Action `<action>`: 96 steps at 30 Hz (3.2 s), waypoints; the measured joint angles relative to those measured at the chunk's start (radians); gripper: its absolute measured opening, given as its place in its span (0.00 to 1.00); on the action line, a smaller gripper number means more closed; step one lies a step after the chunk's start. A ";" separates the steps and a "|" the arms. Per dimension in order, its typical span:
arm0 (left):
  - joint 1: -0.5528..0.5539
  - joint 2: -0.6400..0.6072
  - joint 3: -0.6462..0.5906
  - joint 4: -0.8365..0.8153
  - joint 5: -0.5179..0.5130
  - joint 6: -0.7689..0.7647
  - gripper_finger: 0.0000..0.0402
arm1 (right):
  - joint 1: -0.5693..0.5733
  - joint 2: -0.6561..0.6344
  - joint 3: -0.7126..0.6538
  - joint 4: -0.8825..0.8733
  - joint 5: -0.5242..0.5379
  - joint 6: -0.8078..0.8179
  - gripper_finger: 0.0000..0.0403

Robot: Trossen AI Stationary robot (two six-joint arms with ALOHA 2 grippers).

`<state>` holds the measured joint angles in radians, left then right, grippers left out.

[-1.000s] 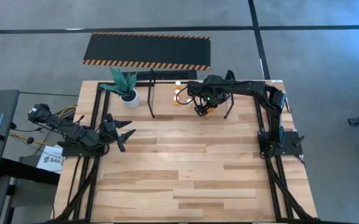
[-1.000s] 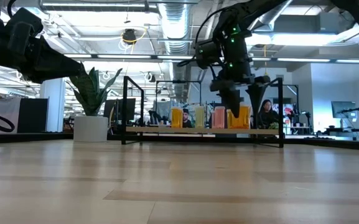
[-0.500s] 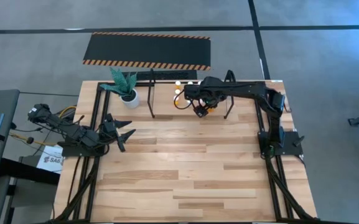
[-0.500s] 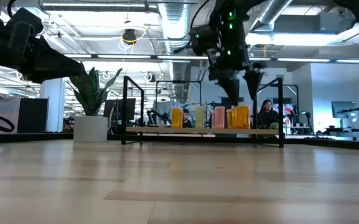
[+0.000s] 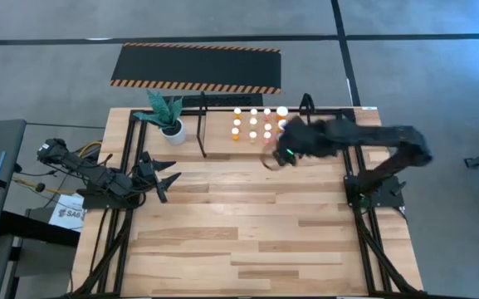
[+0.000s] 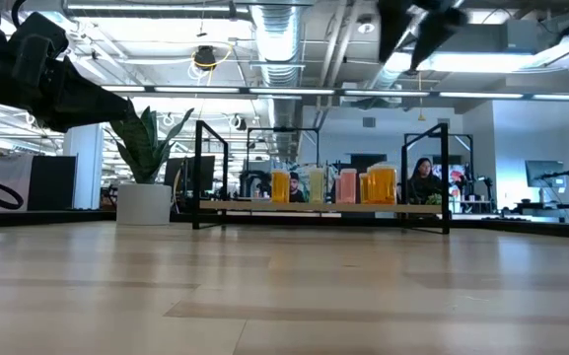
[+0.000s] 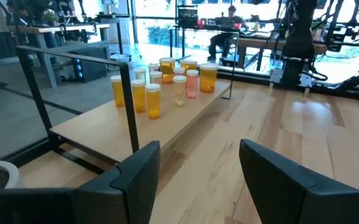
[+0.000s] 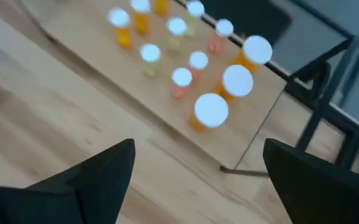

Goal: Pick and place medicine bottles onto shelf by color
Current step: Return to Home Position

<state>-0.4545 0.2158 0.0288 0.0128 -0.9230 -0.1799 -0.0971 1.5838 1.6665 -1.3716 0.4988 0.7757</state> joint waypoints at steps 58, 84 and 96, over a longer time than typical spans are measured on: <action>0.000 0.000 0.000 0.000 0.000 0.000 0.52 | -0.107 -0.900 -1.658 2.194 -0.284 -0.774 0.93; 0.000 0.000 0.000 0.000 0.000 0.000 0.52 | -0.108 -0.885 -1.659 2.233 -0.285 -0.791 0.93; 0.000 0.000 0.000 0.000 0.000 0.000 0.52 | -0.072 -1.079 -1.660 2.015 -0.233 -0.777 0.93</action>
<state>-0.4545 0.2159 0.0287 0.0126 -0.9228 -0.1800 -0.1695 0.5052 0.0067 0.6438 0.2654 -0.0010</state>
